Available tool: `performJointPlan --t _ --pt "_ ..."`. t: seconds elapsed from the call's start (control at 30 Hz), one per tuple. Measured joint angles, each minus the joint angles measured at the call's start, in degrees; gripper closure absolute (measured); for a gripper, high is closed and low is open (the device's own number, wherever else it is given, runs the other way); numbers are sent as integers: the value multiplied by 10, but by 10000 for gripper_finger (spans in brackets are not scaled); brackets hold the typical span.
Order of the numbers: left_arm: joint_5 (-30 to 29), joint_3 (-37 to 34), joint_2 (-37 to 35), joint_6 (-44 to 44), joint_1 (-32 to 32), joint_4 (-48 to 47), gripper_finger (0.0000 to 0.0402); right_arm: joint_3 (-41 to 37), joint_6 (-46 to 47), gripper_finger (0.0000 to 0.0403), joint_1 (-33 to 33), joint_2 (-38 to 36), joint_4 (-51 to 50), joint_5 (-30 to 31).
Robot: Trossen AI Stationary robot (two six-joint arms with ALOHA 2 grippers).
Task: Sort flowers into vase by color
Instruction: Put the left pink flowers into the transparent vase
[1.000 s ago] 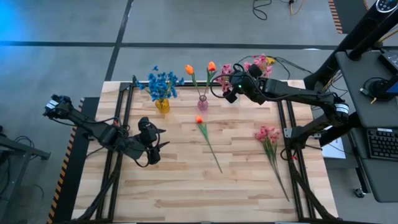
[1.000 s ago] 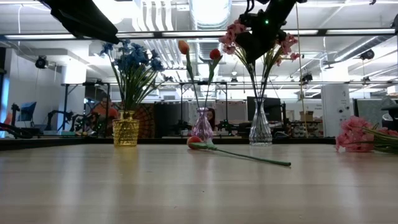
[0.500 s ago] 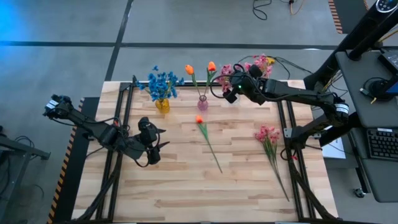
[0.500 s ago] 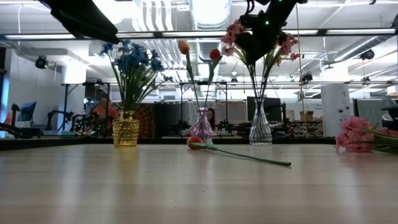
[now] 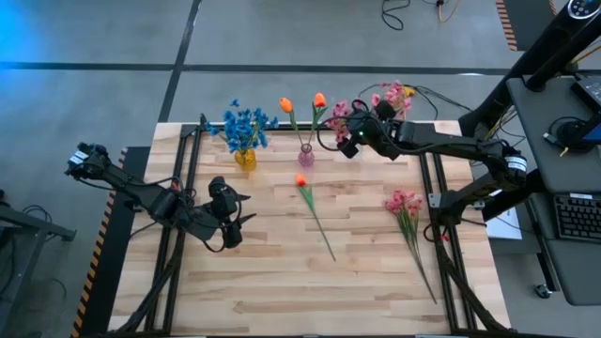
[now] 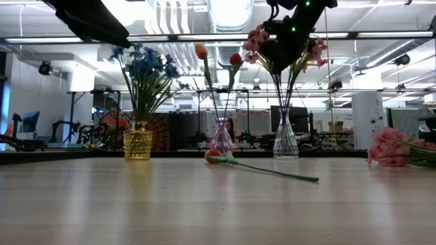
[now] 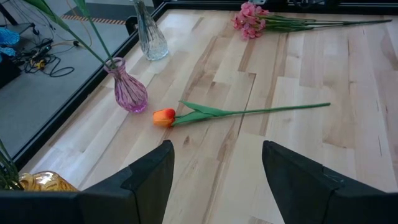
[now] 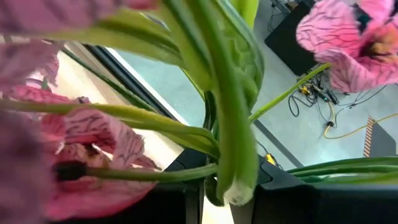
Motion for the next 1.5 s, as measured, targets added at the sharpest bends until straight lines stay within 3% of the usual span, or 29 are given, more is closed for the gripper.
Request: performJointPlan --t 1.13,1.5 --pt "0 0 0 0 0 0 176 13 3 364 1 0 5 2" --pt "1 0 0 0 0 0 176 15 18 277 1 -2 -10 1"
